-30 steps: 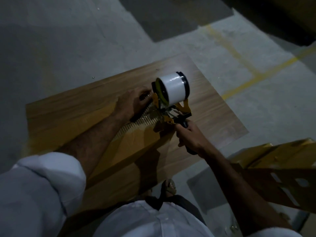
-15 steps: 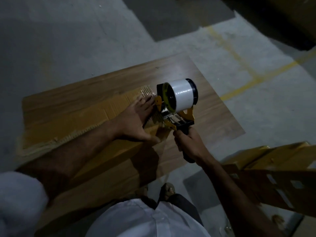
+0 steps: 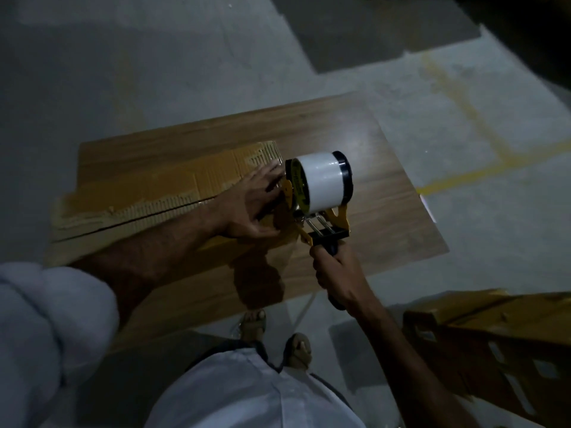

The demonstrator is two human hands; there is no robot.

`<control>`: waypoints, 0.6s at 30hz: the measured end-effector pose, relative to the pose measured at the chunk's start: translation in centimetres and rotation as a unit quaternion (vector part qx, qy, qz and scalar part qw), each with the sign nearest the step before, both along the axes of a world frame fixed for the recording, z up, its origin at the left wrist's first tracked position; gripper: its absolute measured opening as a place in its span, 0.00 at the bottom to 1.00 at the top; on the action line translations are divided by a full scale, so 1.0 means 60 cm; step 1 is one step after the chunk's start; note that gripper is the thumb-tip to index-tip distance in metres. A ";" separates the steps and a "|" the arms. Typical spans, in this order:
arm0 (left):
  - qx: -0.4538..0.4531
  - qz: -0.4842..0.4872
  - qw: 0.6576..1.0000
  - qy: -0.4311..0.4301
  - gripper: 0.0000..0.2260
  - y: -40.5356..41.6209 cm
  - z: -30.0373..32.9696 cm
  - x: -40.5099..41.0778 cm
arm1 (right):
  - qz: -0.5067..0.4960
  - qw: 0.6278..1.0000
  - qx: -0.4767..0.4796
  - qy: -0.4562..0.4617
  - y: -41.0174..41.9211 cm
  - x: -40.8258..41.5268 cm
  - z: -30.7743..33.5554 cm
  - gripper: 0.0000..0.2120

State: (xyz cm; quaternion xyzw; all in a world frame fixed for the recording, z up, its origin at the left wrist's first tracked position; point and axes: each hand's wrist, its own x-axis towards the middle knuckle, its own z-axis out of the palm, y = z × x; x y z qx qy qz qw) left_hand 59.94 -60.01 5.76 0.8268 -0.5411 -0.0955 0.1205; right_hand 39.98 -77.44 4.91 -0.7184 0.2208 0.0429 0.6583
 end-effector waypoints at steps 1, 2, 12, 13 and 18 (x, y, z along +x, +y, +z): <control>0.004 -0.013 1.000 0.008 0.45 -0.002 0.001 0.000 | 0.000 1.000 0.007 0.002 -0.001 -0.003 0.001 0.11; 0.010 -0.020 1.000 0.000 0.43 -0.002 0.000 -0.001 | 0.004 1.000 0.011 0.001 -0.002 -0.006 0.003 0.11; 0.032 -0.013 0.999 0.016 0.36 -0.002 -0.012 -0.017 | 0.014 1.000 0.014 -0.007 -0.003 -0.083 -0.030 0.16; 0.038 -0.015 0.999 0.006 0.35 -0.003 -0.014 -0.019 | 0.015 1.000 0.012 -0.009 -0.001 -0.089 -0.033 0.17; 0.043 -0.005 0.999 -0.006 0.34 -0.003 -0.019 -0.037 | 0.006 1.000 0.021 -0.007 0.006 -0.114 -0.049 0.17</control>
